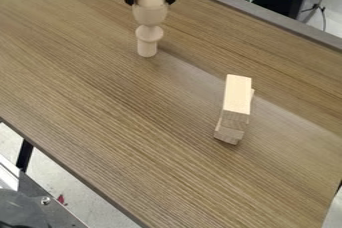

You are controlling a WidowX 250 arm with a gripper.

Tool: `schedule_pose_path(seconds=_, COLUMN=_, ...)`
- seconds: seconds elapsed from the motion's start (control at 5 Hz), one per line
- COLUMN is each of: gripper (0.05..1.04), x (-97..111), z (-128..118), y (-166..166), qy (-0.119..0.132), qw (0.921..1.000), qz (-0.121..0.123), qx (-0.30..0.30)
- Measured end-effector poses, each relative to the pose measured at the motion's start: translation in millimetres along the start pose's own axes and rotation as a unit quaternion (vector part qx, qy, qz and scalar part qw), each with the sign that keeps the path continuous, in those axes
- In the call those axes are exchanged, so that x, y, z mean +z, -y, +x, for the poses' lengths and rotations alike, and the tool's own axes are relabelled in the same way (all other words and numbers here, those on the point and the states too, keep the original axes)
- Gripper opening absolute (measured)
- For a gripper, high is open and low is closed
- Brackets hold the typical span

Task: Move the cup with ball in the middle of the table

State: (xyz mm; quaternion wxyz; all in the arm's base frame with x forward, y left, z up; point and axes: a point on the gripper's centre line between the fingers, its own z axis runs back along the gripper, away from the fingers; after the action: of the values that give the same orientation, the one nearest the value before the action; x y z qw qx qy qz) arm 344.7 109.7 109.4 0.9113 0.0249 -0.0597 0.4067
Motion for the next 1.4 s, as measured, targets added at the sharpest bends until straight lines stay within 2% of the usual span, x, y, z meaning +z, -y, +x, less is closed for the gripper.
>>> schedule_pose_path(seconds=0.2, gripper=0.995, x=-1, z=1, y=-1, qy=0.000, qw=1.0000, qz=-0.001, qx=0.004)
schedule_pose_path(seconds=0.4, gripper=0.947, x=-3, z=2, y=-1, qy=0.002, qw=1.0000, qz=-0.003, qx=0.009)
schedule_pose_path(seconds=0.6, gripper=0.836, x=-5, z=1, y=-2, qy=0.001, qw=0.9999, qz=-0.001, qx=0.014)
schedule_pose_path(seconds=1.0, gripper=0.835, x=-1, z=-3, y=1, qy=0.006, qw=0.9998, qz=0.001, qx=0.017)
schedule_pose_path(seconds=1.2, gripper=0.835, x=25, z=-7, y=13, qy=0.036, qw=0.9991, qz=-0.024, qx=0.004)
schedule_pose_path(seconds=1.4, gripper=0.836, x=43, z=-18, y=31, qy=0.052, qw=0.9974, qz=-0.046, qx=-0.020)
